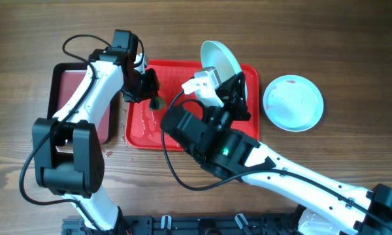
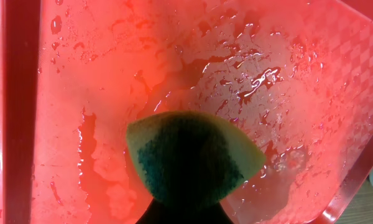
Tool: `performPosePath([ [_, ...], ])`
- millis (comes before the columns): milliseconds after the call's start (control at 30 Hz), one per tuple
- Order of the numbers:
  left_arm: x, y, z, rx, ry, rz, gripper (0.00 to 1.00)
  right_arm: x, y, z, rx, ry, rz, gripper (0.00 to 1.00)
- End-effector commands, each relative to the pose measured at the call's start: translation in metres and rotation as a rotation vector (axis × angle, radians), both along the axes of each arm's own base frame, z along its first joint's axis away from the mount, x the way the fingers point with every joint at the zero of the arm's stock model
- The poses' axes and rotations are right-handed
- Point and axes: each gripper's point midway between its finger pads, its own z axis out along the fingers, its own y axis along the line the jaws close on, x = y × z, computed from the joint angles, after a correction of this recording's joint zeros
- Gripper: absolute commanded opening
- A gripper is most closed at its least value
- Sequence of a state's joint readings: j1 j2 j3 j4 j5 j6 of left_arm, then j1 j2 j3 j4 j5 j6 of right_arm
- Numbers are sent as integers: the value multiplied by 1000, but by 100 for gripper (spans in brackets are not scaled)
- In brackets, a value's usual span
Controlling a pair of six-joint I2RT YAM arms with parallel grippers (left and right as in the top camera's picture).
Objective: Clean dirty plates on tray and stack at the side
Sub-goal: 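Lift teal plate with right gripper and stack it on plate pile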
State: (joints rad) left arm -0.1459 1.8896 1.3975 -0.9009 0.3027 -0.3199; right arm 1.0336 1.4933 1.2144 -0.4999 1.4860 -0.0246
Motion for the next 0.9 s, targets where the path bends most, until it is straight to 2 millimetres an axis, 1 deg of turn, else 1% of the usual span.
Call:
performPosePath([
  [0, -2, 1, -5, 9, 13, 8, 4, -2, -1, 8, 27, -16, 3, 4],
  [67, -2, 1, -5, 9, 12, 8, 4, 1, 6, 0, 49, 22, 50, 4],
  [100, -2, 1, -5, 9, 13, 8, 4, 3, 14, -8, 65, 64, 95, 4],
  [133, -2, 1, -5, 9, 12, 8, 4, 4, 27, -25, 86, 153, 180, 4],
  [167, -2, 1, -5, 9, 13, 8, 4, 1, 45, -53, 143, 299, 297, 4],
  [200, -2, 1, -5, 9, 12, 8, 4, -3, 52, -69, 214, 378, 338, 4],
  [233, -2, 1, -5, 9, 13, 8, 4, -10, 54, -95, 389, 489, 334, 4],
  [267, -2, 1, -5, 9, 12, 8, 4, -13, 47, -113, 523, 577, 286, 4],
  [300, -2, 1, -5, 10, 13, 8, 4, -12, 40, -124, 591, 642, 259, 4],
  [333, -2, 1, -5, 10, 12, 8, 4, -8, 30, -134, 665, 718, 236, 4],
  [400, -2, 1, -5, 10, 12, 8, 4, 5, 8, -142, 787, 780, 183, 4],
  [433, -2, 1, -5, 9, 13, 8, 4, 16, -13, -146, 885, 802, 137, 4],
  [467, -2, 1, -5, 10, 13, 8, 4, 24, -30, -147, 954, 807, 102, 4],
  [533, -2, 1, -5, 10, 12, 8, 4, 41, -86, -154, 1115, 781, -27, 4],
  [567, -2, 1, -5, 10, 12, 8, 4, 42, -121, -163, 1165, 752, -120, 4],
  [600, -2, 1, -5, 10, 12, 8, 4, 40, -147, -172, 1193, 731, -196, 4],
  [667, -2, 1, -5, 13, 12, 9, 4, 27, -205, -198, 1264, 678, -367, 4],
  [700, -2, 2, -5, 17, 11, 9, 4, 20, -224, -208, 1285, 656, -423, 4],
  [733, -2, 2, -5, 17, 11, 9, 4, 13, -241, -218, 1302, 635, -472, 4],
  [767, -2, 2, -5, 17, 11, 9, 4, 8, -253, -228, 1314, 610, -499, 4],
  [800, -2, 2, -5, 17, 10, 9, 4, 6, -259, -236, 1315, 596, -507, 4],
  [867, 0, 7, -5, 39, 5, 17, 4, 4, -259, -249, 1312, 591, -503, 4],
])
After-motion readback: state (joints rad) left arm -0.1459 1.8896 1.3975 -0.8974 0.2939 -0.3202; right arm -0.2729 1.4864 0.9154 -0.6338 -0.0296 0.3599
